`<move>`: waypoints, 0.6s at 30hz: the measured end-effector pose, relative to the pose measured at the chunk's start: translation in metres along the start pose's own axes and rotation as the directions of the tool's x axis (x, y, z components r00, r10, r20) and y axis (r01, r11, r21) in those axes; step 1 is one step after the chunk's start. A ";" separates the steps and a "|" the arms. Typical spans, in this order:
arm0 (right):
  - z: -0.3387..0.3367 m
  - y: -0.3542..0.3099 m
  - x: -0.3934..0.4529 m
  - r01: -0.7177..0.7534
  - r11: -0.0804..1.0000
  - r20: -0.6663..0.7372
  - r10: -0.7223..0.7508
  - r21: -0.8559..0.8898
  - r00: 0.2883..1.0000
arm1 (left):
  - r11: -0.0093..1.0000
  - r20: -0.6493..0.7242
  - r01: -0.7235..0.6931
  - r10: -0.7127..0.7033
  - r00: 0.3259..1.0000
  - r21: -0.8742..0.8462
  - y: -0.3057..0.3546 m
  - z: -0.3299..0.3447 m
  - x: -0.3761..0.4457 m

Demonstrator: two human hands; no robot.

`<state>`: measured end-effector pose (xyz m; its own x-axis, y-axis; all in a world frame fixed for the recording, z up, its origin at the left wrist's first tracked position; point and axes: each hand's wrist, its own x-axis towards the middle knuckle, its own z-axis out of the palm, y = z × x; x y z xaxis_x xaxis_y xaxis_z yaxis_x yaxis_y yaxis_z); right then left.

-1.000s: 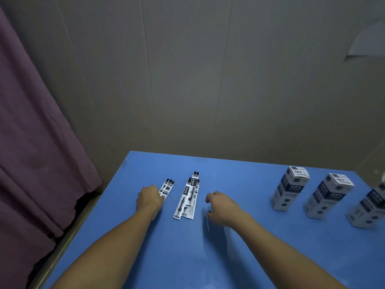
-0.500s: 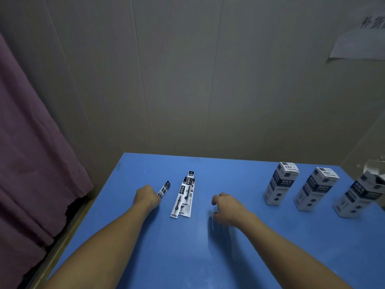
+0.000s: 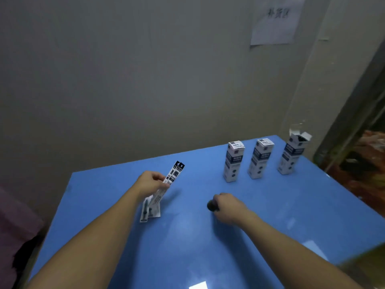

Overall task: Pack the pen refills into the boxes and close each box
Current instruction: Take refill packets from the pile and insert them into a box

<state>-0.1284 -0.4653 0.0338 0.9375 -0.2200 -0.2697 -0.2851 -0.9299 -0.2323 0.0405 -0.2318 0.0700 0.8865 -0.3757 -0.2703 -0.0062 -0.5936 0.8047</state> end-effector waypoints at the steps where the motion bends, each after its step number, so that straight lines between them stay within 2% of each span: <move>1: -0.003 0.010 -0.007 -0.019 1.000 -0.017 0.020 0.012 1.000 | 1.000 0.029 -0.024 0.024 0.999 0.003 0.010 0.011 0.001; 6: -0.016 0.076 -0.042 -0.118 0.991 -0.078 0.122 0.064 0.989 | 0.994 0.141 -0.096 0.087 0.986 0.058 0.065 0.076 -0.003; 13: -0.029 0.177 -0.104 -0.272 0.957 -0.097 0.281 0.097 0.955 | 0.976 0.238 -0.140 0.098 0.966 0.166 0.119 0.167 -0.021; 18: -0.031 0.254 -0.153 -0.338 0.934 -0.088 0.348 0.114 0.933 | 0.968 0.223 -0.157 0.112 0.968 0.196 0.148 0.234 -0.039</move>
<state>-0.3378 -0.6773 0.0453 0.7930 -0.5551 -0.2508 -0.6060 -0.7609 -0.2320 -0.1035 -0.4718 0.0761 0.7544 -0.5890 -0.2899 -0.2355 -0.6551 0.7179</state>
